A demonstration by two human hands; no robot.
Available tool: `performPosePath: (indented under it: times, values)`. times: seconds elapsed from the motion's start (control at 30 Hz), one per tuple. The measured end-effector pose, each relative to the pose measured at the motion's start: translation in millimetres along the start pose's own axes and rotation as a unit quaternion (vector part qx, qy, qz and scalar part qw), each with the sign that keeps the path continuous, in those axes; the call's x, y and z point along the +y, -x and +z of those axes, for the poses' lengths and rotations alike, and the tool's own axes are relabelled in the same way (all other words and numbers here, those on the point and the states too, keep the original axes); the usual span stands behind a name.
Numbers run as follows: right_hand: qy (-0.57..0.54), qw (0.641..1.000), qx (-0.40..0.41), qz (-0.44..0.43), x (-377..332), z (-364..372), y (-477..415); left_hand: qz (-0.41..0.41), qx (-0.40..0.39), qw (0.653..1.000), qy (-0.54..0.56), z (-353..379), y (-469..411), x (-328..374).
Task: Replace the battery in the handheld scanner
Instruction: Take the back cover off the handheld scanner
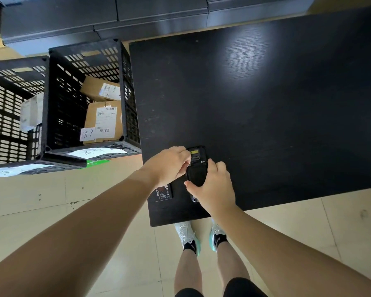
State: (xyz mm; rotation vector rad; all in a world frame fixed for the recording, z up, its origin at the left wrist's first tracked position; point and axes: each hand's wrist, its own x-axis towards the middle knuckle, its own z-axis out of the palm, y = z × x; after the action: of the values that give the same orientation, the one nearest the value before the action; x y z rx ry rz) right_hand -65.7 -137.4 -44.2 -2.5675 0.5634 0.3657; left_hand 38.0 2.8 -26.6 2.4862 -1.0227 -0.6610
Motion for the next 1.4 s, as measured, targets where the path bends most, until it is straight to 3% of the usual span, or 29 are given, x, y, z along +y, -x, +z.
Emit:
performPosePath:
  times: [0.37,0.77,1.23,1.4]
  values:
    - [0.011,1.000,0.000,-0.010,2,2,-1,0.047,-0.018,0.996,-0.071,-3,-3,-2]
    - [0.038,0.999,-0.008,-0.012,-1,2,-2,0.044,-0.030,0.996,-0.074,-5,-4,-3]
    - [0.073,0.997,-0.011,-0.018,-3,0,-2,0.173,-0.052,0.973,-0.145,-5,-19,-22]
    - [0.073,0.997,-0.015,-0.015,-4,0,-1,0.176,-0.068,0.971,-0.146,-9,-22,-24]
